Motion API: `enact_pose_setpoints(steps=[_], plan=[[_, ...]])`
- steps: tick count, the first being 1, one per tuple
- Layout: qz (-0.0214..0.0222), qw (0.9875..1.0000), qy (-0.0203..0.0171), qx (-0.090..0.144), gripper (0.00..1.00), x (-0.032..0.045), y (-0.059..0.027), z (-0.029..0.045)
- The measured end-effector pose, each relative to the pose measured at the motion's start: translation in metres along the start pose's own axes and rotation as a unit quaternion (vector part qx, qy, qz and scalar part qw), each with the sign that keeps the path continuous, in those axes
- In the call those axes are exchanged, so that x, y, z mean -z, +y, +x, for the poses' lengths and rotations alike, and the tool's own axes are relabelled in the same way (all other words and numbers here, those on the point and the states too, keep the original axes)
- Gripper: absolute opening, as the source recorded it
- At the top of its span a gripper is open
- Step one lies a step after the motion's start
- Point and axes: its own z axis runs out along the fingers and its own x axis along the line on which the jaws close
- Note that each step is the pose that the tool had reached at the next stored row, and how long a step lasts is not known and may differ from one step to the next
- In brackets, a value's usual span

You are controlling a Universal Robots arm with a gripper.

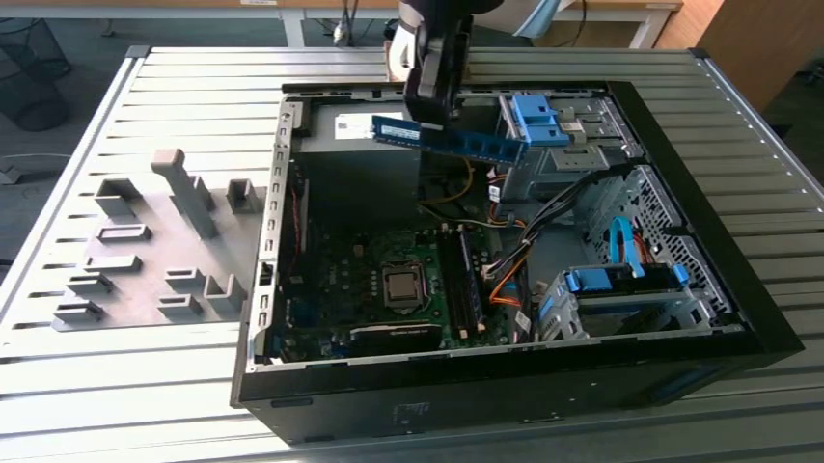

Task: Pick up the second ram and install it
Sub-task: 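Insert the second ram into the second slot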

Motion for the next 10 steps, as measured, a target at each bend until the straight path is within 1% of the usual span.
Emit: enact_pose_setpoints(steps=[2, 5, 7, 10], plan=[[0.0001, 0.9999, 0.0004, -0.015, 0.14, -0.0003, 0.0000, 0.0000], [0.0002, 0.9994, 0.0011, -0.036, 0.14, -0.0008, 0.0000, 0.0000], [0.0003, 0.9988, 0.0015, -0.049, 0.14, -0.0010, 0.0000, 0.0000], [0.0005, 0.9975, 0.0021, -0.070, 0.14, -0.0014, 0.0000, 0.0000]])
